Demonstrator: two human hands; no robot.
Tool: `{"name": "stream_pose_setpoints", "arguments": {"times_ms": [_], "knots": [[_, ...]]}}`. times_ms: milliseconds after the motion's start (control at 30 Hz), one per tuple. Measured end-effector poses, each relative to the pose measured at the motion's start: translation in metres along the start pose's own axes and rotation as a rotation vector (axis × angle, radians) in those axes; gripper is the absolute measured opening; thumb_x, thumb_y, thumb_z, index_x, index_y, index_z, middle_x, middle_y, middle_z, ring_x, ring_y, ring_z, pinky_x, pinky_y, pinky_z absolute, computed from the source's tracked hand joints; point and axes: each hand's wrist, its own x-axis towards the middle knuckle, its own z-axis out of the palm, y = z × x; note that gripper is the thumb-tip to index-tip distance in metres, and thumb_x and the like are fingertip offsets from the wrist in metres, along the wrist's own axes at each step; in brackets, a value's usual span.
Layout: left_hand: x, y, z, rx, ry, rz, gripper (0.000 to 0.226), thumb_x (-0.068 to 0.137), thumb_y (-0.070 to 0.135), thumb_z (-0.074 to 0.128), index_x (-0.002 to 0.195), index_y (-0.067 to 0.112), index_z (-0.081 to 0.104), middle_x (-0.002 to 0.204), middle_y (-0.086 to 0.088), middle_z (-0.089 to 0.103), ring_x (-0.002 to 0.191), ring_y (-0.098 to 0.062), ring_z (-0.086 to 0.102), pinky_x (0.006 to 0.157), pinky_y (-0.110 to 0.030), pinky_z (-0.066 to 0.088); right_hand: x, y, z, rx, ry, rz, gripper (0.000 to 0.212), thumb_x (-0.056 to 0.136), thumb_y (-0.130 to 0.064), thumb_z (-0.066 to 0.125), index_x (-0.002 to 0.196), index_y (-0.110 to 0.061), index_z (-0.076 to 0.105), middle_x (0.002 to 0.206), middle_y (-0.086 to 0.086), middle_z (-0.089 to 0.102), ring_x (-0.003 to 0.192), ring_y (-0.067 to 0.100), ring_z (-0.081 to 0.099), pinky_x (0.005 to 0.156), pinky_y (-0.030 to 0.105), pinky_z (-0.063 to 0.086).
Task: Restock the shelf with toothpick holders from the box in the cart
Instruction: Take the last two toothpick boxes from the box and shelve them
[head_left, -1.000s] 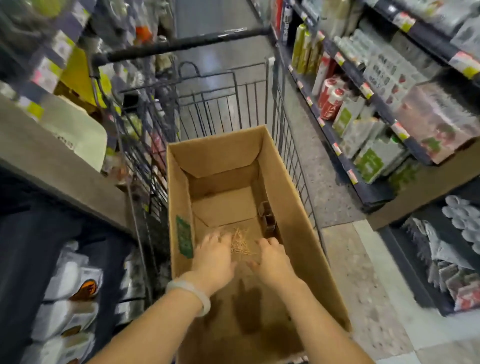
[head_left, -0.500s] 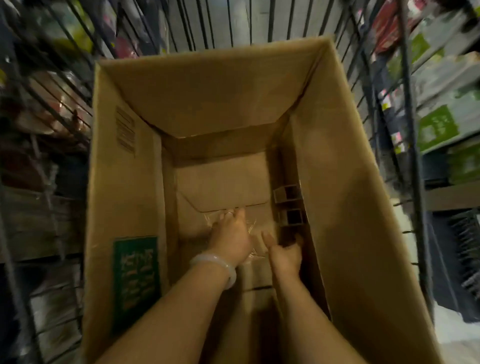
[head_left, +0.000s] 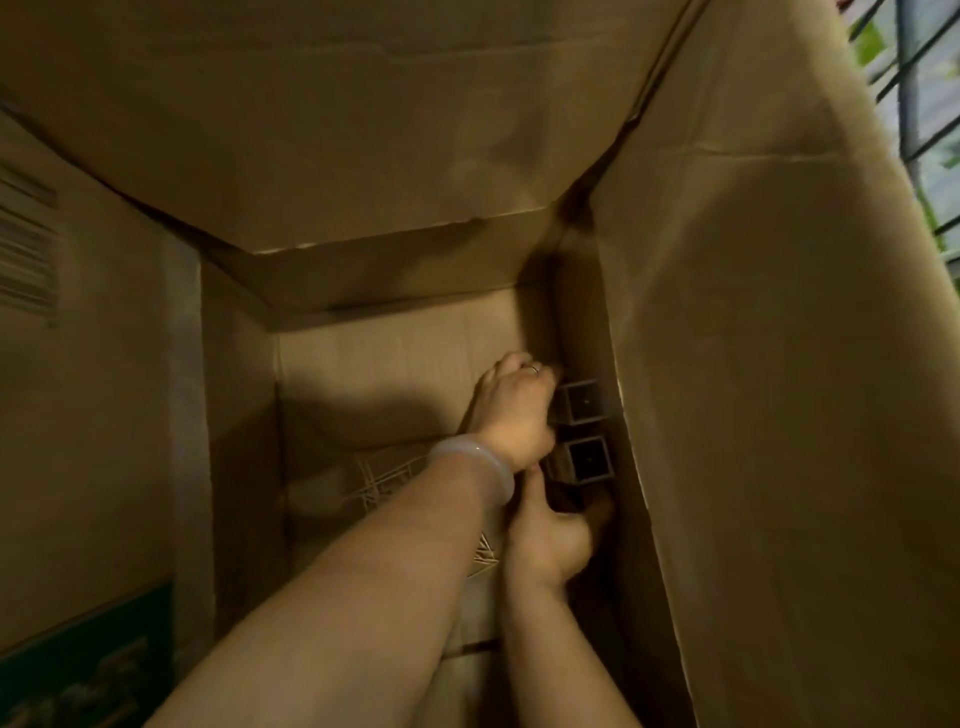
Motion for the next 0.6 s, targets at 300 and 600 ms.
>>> {"name": "stream_pose_setpoints", "arguments": {"times_ms": [300, 600], "knots": [[-0.041, -0.022, -0.023, -1.109, 0.322, -0.468, 0.025, 0.077, 0.002, 0.071, 0.089, 0.021, 0.060, 0.086, -0.002, 0.068, 0.083, -0.018, 0.065, 0.075, -0.031, 0.054, -0.003, -0.019, 0.019, 0.081, -0.019, 0.096, 0.103, 0.062, -0.055, 0.078, 0.143, -0.007, 0.035, 0.140, 0.017, 0.047, 0.130, 0.033, 0.044, 0.107, 0.040, 0.036], [-0.060, -0.043, -0.023, -1.570, 0.424, -0.616, 0.027, 0.085, -0.002, 0.061, 0.109, 0.011, 0.058, 0.111, -0.013, 0.064, 0.097, -0.027, 0.064, 0.065, -0.016, 0.055, 0.006, -0.025, 0.008, -0.087, -0.198, -0.116, 0.061, 0.080, -0.021, 0.074, 0.131, -0.005, 0.043, 0.128, 0.017, 0.054, 0.117, 0.034, 0.052, 0.087, 0.033, 0.041]]}}
